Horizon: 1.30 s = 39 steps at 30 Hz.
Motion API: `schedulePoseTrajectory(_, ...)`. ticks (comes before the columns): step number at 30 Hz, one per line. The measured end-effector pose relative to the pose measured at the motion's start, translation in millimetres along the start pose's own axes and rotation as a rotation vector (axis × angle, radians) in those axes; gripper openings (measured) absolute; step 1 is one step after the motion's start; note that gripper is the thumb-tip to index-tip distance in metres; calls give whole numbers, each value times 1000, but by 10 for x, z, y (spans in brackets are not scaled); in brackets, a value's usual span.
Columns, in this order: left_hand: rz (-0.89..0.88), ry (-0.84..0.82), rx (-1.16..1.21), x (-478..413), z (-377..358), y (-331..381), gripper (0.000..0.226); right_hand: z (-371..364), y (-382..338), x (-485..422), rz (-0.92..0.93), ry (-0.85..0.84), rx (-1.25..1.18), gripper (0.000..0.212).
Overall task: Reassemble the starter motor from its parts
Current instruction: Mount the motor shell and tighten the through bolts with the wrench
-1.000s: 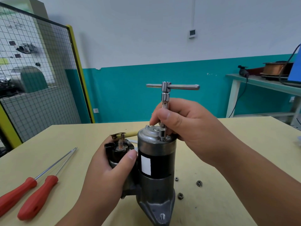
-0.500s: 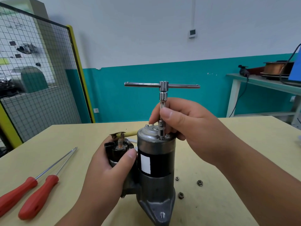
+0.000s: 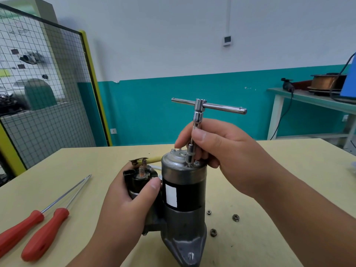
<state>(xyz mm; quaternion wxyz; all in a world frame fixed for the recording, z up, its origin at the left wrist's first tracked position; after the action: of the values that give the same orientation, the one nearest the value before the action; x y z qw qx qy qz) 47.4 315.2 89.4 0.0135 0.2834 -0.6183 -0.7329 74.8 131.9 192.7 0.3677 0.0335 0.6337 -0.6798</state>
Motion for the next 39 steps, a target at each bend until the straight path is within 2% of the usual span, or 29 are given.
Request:
schedulePoseTrajectory(9, 7, -2, 2, -1, -3, -4, 47, -10, -32, 6, 12, 6, 12, 25)
schedulePoseTrajectory(18, 2, 3, 11, -2, 0, 6, 48, -21, -30, 12, -6, -3, 0, 32)
schedulePoseTrajectory(30, -15, -9, 7, -16, -8, -6, 48, -20, -25, 0, -7, 10, 83, 30)
schedulePoseTrajectory(39, -10, -3, 9, -20, -1, -1, 43, 6, 10, -3, -37, 71, 90, 30)
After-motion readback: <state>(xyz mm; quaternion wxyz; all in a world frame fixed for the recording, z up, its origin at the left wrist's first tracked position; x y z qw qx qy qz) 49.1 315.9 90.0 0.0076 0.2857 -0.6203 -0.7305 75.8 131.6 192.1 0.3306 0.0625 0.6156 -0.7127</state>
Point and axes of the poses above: each hand's wrist, its own x-axis away from the middle knuckle, its own z-axis out of the back of the hand, y = z × x, the point moved 10 cm from there along -x, towards the middle knuckle, and after that the axes turned 5 degrees about y, right-handed, at the moved point
